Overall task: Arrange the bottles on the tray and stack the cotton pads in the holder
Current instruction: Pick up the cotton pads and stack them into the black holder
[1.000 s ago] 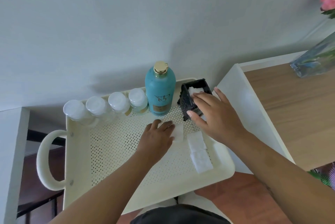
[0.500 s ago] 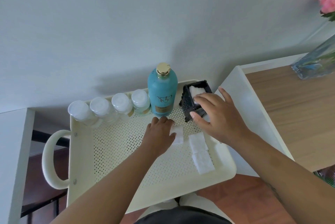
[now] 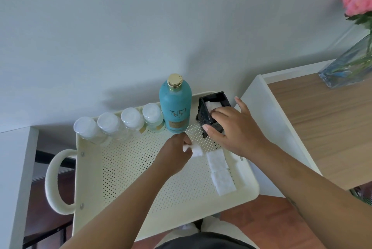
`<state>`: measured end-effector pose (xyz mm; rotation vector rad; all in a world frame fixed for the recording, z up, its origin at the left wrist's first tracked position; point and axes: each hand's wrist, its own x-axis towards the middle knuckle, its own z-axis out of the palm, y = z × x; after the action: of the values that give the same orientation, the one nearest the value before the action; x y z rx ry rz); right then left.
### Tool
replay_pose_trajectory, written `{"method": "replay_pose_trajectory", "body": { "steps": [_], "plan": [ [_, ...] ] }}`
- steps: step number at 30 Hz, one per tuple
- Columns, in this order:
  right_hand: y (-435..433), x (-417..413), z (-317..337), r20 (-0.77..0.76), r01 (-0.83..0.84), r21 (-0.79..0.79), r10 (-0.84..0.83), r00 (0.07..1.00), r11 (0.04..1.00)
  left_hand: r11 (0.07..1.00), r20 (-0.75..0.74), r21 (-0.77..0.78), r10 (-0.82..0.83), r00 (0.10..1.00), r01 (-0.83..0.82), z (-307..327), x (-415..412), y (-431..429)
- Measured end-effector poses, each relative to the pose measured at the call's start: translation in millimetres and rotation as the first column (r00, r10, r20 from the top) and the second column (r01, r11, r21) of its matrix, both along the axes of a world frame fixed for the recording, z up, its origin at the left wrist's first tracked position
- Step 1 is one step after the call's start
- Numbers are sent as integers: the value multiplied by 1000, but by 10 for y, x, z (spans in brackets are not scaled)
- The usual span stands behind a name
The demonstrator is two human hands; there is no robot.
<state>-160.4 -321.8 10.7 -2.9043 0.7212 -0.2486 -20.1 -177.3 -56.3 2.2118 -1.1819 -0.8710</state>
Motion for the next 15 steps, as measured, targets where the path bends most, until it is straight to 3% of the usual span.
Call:
{"method": "replay_pose_trajectory", "body": {
  "steps": [5,9,12,15],
  "plan": [
    [6,-83,93,219,32,68,-46,975,997,975,-253,-103,164,953,-195,311,2,21],
    [43,-150,227,373,128,174,-186,909,976,947,-393,-165,193,899,-275,571,2,-50],
    [67,-191,288,386,98,367,-247,889,925,937,-452,-185,186,872,-295,709,-3,-106],
    [67,-207,350,286,48,581,-259,922,812,940,-463,-215,140,876,-264,793,-18,-150]
  ]
}}
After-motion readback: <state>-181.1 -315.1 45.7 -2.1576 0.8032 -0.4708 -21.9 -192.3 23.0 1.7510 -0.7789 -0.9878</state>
